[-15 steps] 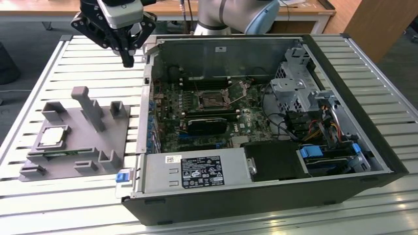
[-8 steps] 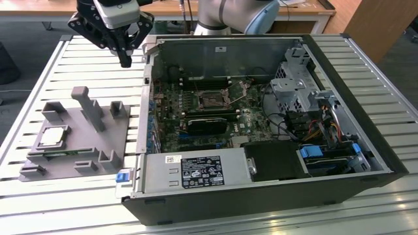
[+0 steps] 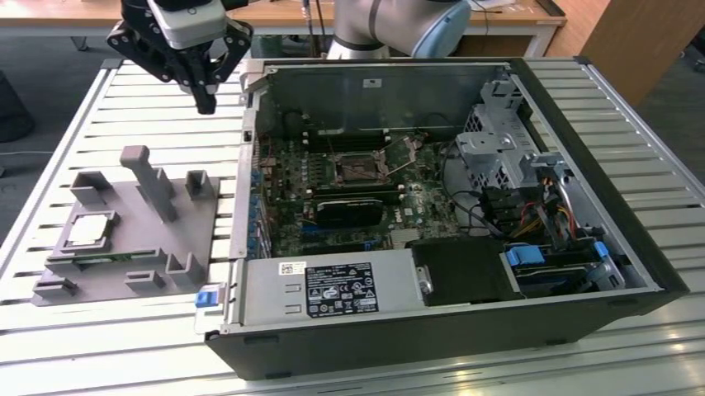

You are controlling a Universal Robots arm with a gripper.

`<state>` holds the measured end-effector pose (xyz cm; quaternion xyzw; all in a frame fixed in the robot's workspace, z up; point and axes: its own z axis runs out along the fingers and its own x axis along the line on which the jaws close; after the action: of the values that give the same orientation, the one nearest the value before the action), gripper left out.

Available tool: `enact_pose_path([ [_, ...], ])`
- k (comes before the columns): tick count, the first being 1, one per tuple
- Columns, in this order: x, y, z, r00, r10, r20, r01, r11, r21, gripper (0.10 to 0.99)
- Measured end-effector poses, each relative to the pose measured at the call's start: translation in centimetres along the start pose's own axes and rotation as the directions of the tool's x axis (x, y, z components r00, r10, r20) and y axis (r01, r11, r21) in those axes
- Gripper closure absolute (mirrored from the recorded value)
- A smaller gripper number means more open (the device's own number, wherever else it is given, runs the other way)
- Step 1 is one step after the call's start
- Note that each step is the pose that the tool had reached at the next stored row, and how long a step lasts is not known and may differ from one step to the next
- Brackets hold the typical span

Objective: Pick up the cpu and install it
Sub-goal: 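Reach for the cpu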

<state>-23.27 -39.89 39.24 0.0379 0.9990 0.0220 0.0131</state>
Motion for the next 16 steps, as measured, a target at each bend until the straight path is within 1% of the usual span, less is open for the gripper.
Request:
enact_pose_path([
  [16,1.28,-0.1,0.04,1.0,0.0,0.0,0.0,1.0,0.0,0.98],
])
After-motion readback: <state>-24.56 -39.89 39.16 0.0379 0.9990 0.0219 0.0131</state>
